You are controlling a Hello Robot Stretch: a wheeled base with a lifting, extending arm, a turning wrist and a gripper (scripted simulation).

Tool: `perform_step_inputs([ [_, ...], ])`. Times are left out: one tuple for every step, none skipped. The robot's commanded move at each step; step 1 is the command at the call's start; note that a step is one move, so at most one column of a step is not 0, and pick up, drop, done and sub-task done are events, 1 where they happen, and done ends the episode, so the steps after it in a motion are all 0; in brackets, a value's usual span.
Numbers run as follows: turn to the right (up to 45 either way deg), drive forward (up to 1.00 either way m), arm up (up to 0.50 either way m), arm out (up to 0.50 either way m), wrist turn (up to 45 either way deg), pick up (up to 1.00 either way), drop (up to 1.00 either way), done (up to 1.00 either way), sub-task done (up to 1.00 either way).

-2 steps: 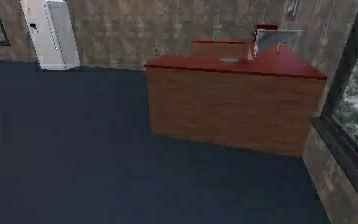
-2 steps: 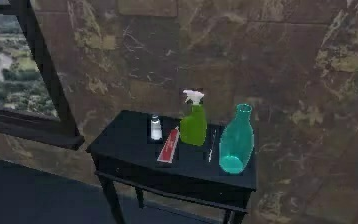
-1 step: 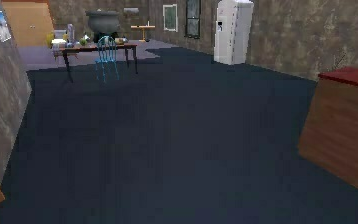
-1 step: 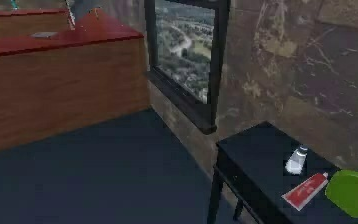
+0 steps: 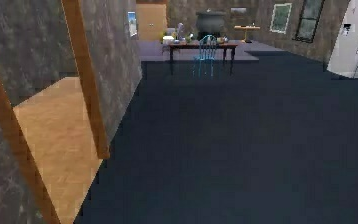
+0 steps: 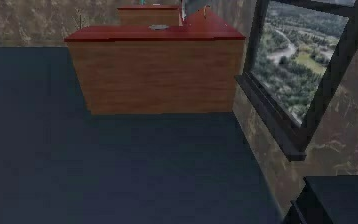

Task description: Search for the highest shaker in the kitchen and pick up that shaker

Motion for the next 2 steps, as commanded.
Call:
perform_step_inputs([
  [0.0, 0.1, 0.0, 0.0, 0.0, 0.0, 0.0, 0.0, 0.0],
  [-45.0, 0.0, 0.0, 0.0, 0.0, 0.0, 0.0, 0.0, 0.0],
])
